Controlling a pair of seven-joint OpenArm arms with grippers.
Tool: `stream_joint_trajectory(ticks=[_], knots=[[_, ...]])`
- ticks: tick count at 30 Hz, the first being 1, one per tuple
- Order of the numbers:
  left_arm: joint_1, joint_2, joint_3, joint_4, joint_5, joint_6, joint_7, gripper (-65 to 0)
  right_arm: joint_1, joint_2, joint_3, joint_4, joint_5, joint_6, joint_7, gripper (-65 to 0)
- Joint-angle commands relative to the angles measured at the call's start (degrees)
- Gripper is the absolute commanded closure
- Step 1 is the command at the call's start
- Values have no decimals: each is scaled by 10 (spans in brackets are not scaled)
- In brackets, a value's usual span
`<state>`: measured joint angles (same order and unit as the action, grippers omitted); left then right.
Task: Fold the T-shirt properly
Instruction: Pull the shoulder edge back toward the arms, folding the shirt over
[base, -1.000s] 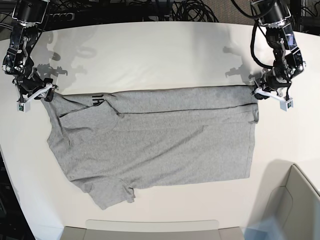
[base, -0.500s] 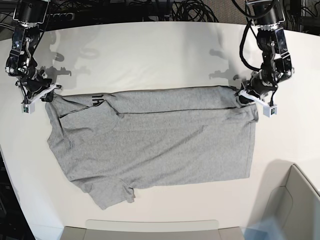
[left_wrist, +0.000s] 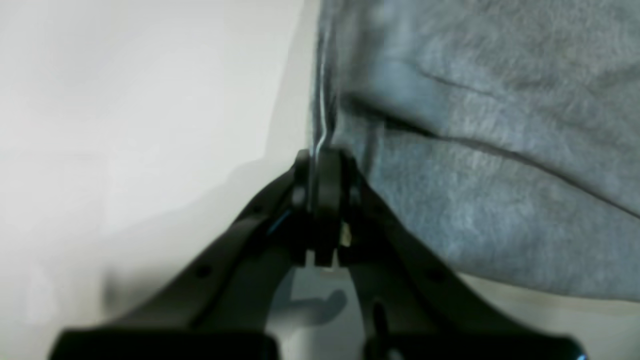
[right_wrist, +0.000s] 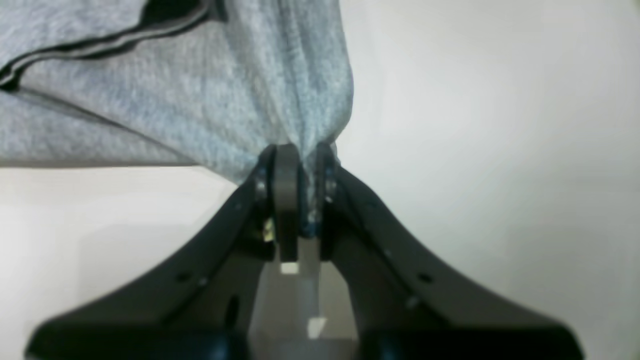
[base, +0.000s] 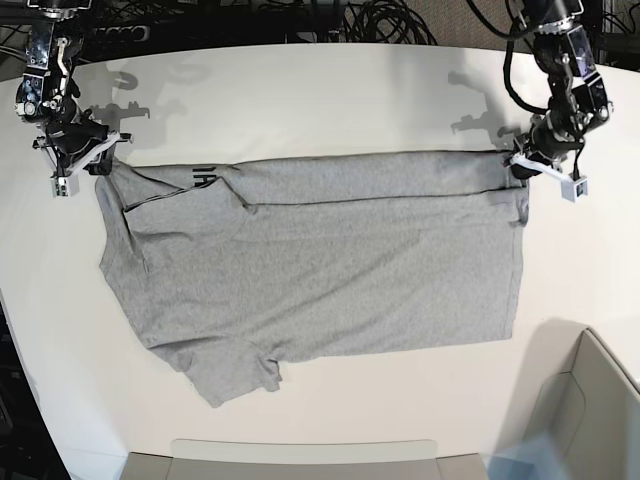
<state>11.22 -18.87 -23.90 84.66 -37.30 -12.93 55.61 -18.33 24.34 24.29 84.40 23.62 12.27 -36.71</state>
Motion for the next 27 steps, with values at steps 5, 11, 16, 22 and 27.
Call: stream_joint_trajectory(ticks=[5,11,16,22,27], knots=[[39,-19,-3,34,20,8,23,0,-55,0,25,36,-13,3,-43,0],[105,-33,-26,63,20,8,23,0,-128,-13,58,89,-13,3,-43,0],[148,-36,-52,65,20,8,23,0,-185,-15,58,117,-5,3,-43,0],[177,-37,-67,65,20,8,23,0,-231,-16,58,121,62,3,-43,0],[177,-37,-67,68,20,8,23,0,-231,-18,56,123,65,3,-43,0]])
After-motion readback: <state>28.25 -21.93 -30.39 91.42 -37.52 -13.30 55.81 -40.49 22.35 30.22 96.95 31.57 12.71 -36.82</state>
